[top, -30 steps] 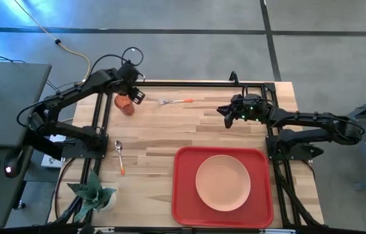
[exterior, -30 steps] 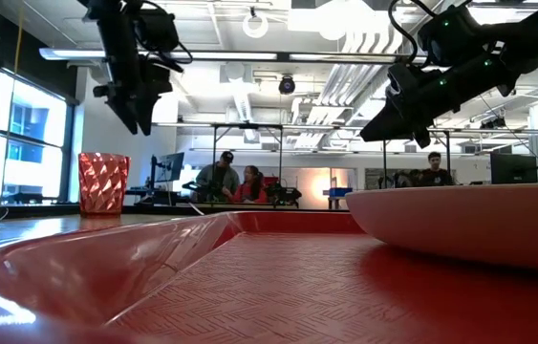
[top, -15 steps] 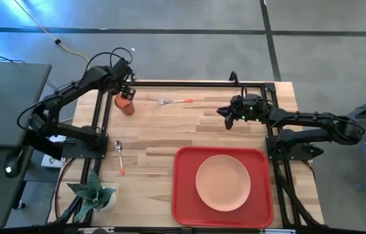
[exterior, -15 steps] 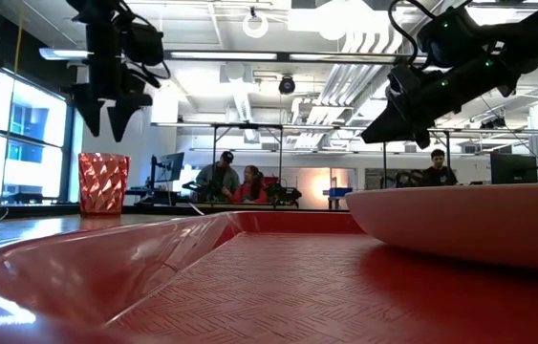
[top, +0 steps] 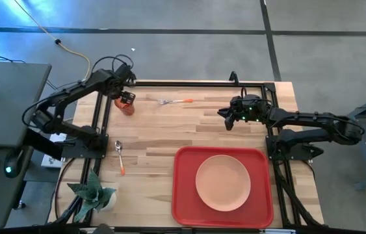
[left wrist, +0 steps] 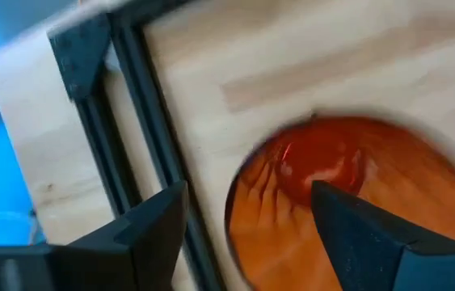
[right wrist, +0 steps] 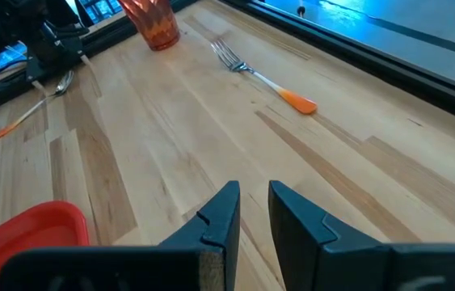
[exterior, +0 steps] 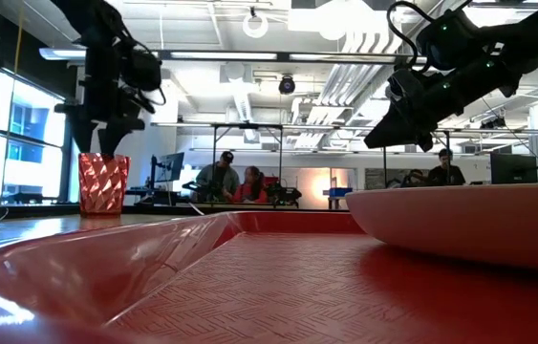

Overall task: Pick and place plate/cup/fork/spoon on tray
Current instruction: Put the orange glass on the orange serving tray to the top left of the light orange plate

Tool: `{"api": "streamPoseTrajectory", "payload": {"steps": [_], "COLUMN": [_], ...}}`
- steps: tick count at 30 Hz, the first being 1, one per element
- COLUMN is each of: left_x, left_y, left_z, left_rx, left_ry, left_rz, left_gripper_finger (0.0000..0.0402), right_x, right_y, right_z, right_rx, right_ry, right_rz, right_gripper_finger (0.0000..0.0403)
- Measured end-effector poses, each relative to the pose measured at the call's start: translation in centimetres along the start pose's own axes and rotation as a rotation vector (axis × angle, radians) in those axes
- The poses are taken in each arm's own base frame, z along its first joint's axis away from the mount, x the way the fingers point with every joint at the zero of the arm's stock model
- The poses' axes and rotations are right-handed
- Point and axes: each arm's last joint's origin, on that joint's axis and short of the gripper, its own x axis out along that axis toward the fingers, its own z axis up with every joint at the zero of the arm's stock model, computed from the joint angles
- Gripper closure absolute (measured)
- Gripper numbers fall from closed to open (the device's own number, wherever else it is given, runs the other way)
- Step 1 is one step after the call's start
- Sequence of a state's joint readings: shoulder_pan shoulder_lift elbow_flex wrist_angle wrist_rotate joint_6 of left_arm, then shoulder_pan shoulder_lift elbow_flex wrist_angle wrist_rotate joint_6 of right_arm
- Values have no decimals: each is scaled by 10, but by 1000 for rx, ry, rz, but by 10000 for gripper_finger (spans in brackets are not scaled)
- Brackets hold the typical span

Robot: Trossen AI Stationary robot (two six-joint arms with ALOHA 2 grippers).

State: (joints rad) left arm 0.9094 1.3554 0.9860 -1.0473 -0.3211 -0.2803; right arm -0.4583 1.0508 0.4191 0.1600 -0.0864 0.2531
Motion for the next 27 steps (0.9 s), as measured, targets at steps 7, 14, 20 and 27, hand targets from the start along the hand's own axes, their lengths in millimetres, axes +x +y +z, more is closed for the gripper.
{"api": "streamPoseTrajectory", "payload": {"steps": [7,14,20,27], "left_x": [15,25,14,-35], "left_y": [-7,-12,-14,-34], "left_z": [5,8,15,28], "left_rx": [37,109,128,204], "left_ry": [55,92,39,-143], "left_rz": [19,26,-4,-79], "left_gripper_finger": [201,300,391,396], "right_x": [0,0,0,0], "right_y": [0,0,0,0], "right_z": [0,0,0,0], "right_rx": [0,0,0,8], "right_ry": [1,1,1,0], "right_rz": [0,0,-1,0], "right_gripper_finger": [345,345,345,345]}}
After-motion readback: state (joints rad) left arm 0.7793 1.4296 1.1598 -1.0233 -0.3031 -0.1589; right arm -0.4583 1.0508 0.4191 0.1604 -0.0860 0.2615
